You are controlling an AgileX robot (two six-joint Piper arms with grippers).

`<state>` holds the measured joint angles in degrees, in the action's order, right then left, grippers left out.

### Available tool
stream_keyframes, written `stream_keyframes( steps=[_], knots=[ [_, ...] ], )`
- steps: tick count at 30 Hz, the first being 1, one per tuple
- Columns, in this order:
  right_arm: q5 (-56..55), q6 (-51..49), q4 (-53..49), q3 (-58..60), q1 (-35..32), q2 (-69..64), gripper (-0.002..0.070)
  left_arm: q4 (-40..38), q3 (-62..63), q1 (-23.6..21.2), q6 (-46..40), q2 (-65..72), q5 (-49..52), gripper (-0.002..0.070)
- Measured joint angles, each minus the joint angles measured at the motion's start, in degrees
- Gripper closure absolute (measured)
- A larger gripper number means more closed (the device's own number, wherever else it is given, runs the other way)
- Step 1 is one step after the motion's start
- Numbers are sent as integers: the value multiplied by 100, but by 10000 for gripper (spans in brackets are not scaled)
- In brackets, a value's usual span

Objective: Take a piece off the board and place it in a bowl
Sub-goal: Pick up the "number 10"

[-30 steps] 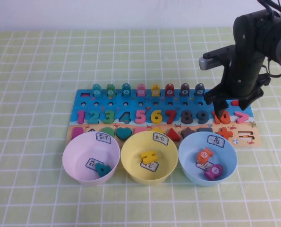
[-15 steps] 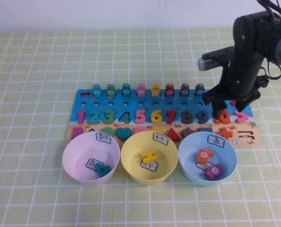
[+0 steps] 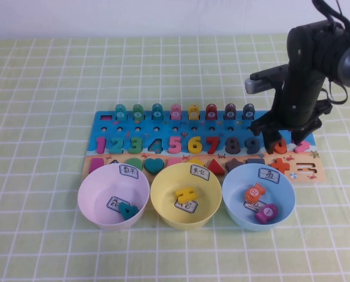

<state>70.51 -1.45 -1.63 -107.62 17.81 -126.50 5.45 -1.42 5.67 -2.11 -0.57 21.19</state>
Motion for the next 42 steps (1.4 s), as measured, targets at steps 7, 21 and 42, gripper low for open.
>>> stream_keyframes(
  steps=[7,21,42],
  knots=[
    [-22,0,3,-10,0,-110,214,10,0,0,0,0,10,679],
    [-174,-142,14,-10,0,-119,239,10,0,0,0,0,10,679],
    [4,-194,122,-534,-9,-169,619,59,0,0,0,0,10,679]
  ],
)
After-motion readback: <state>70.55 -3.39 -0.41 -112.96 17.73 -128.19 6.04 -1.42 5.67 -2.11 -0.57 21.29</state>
